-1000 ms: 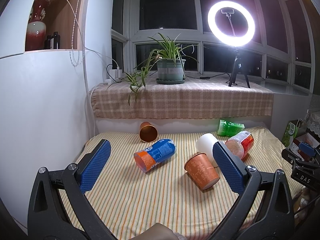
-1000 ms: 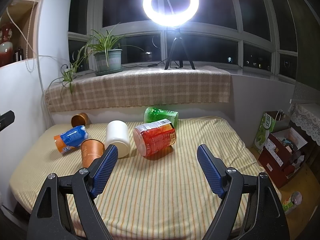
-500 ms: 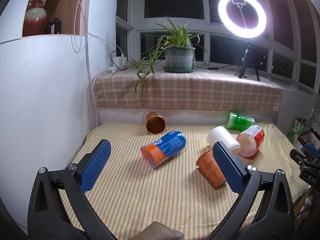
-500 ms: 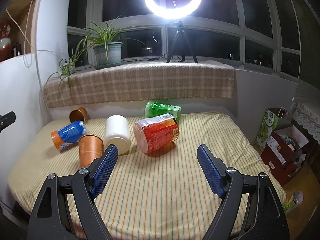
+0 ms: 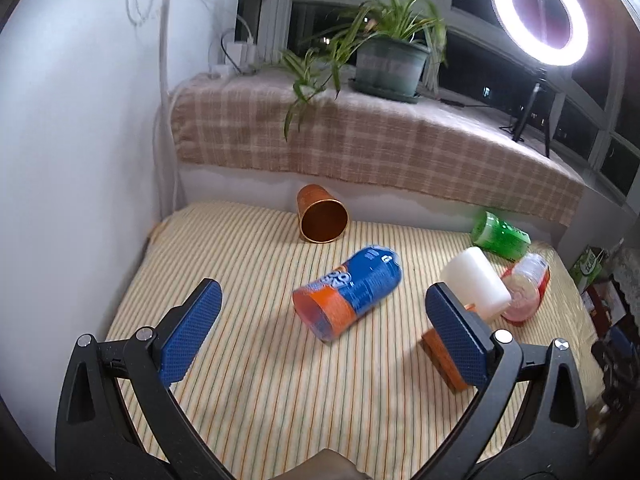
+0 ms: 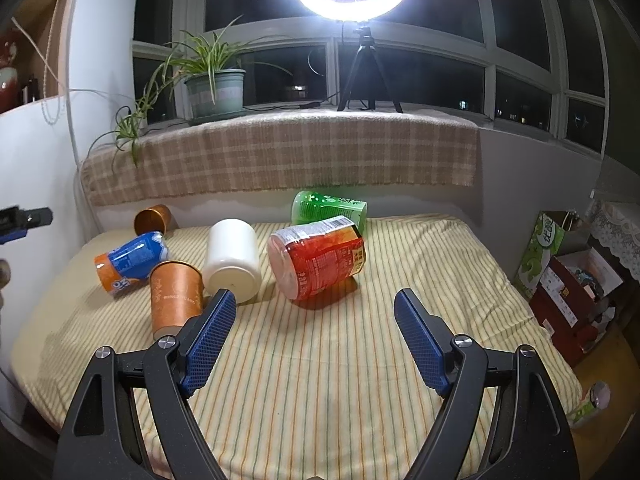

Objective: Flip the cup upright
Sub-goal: 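Move the left gripper toward the upside-down copper paper cup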

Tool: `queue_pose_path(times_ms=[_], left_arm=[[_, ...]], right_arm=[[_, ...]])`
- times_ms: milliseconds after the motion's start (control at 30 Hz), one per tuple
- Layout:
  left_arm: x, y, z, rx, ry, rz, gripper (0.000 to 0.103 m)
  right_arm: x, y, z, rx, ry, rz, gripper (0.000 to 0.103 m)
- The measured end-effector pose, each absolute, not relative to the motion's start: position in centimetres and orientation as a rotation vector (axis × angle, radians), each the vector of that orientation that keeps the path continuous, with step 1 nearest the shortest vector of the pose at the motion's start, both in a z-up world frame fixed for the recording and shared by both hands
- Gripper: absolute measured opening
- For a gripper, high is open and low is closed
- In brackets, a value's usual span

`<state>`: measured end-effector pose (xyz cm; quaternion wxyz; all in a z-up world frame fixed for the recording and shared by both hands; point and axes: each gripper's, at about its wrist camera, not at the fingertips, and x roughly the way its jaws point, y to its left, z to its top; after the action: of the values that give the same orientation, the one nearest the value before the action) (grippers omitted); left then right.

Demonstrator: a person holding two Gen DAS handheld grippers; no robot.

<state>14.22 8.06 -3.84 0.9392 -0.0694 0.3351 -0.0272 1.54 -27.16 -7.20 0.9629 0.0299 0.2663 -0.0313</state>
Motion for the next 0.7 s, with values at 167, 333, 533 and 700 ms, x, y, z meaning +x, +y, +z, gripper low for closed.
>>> queue_pose_path(times_ms=[167,333,533,700], left_arm=[[20.5,10.0,-4.9,-0.265,0.820,-0.096,0.103],[27.1,11.6,-6.2,-0.380,0.931,-0.114,0.103],[34.0,12.6,-8.0,-0.482,1.028,-0.146,0.103],[38.2,13.2,-10.6,-0.567,1.107,-0.132,0.103]], right_arm=[[2.3,-27.0,-7.9,0.063,0.556,-0.060,0.081],[3.2,-27.2,-8.8,0.063,0.582,-0.064,0.081],[4.2,-27.7,-10.0,0.066,0.611,-0.081,0.081],[4.6,-28.5,-10.9,0.074,0.634,-0.103,0.081]])
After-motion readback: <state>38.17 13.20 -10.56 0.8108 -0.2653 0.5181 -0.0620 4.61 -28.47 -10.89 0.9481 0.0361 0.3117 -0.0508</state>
